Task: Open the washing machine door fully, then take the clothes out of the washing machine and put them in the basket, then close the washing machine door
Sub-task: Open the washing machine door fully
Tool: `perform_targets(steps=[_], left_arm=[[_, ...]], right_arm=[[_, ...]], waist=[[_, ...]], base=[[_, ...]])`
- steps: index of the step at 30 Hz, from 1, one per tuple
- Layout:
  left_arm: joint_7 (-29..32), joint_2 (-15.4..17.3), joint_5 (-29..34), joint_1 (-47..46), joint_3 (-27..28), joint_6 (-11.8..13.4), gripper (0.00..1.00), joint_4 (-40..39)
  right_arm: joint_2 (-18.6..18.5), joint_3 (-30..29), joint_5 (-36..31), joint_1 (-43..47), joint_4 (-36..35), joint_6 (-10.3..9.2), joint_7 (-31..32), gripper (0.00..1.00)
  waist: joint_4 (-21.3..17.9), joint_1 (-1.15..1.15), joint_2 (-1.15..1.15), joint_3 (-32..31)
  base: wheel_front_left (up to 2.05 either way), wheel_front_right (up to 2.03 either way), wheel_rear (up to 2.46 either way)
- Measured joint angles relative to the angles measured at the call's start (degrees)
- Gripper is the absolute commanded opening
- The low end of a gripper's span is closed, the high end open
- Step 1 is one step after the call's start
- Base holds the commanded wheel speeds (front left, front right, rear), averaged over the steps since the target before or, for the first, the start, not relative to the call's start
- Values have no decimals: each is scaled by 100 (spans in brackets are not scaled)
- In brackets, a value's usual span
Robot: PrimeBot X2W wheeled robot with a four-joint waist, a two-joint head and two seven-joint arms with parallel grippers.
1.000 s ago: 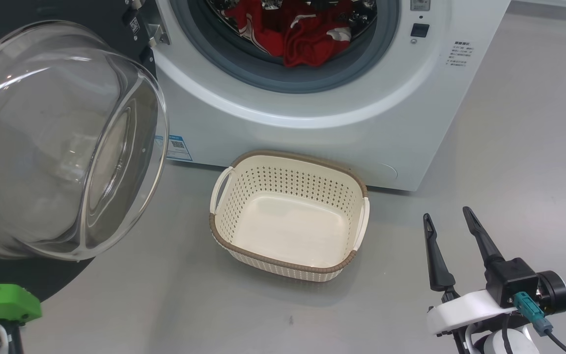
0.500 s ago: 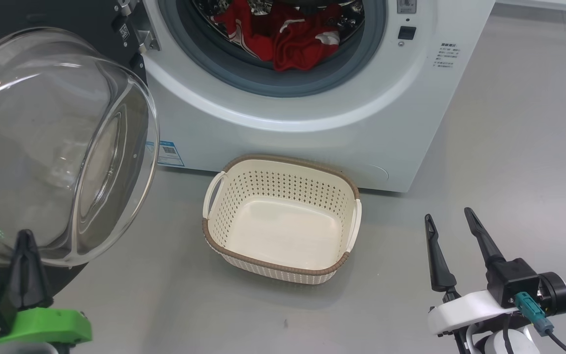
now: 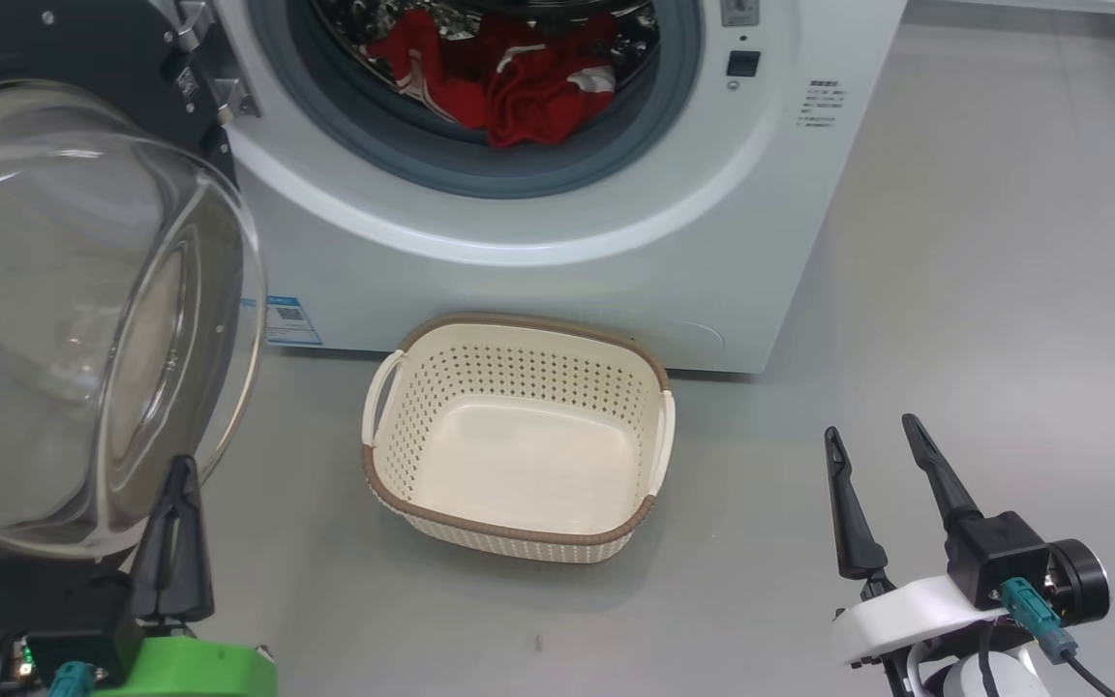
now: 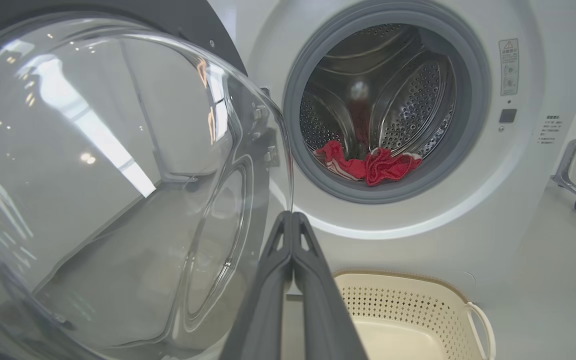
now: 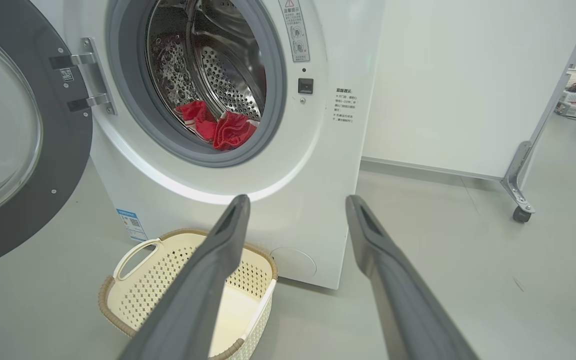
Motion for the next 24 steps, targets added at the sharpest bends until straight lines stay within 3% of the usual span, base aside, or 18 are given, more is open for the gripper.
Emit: perform_targets(steps=[8, 9, 10, 11, 12, 24], left_arm=[[113, -52, -1, 89, -210, -63, 3, -80], [137, -55, -19, 97, -222, -63, 16, -81], [160, -56, -18, 107, -233, -63, 45, -78], [168, -58, -18, 111, -237, -63, 63, -77], [178, -58, -19, 111, -234, -63, 100, -74], [403, -56, 91, 114, -255, -3, 100, 75]], right_arm=[[29, 37, 42, -2, 62, 0, 0, 100], [31, 38, 42, -2, 65, 0, 0, 100], [33, 38, 42, -2, 69, 0, 0, 100], [34, 38, 45, -3, 76, 0, 0, 100], [36, 42, 49, -4, 91, 0, 0, 100], [34, -45, 60, -2, 181, 0, -1, 100]], waist=[[-385, 0, 0, -14], [-440, 0, 0, -14], [-494, 0, 0, -15], [-548, 0, 0, -15], [-655, 0, 0, -16], [-1146, 0, 0, -127]], base=[[0, 0, 0], [0, 0, 0], [0, 0, 0], [0, 0, 0], [0, 0, 0], [0, 0, 0]])
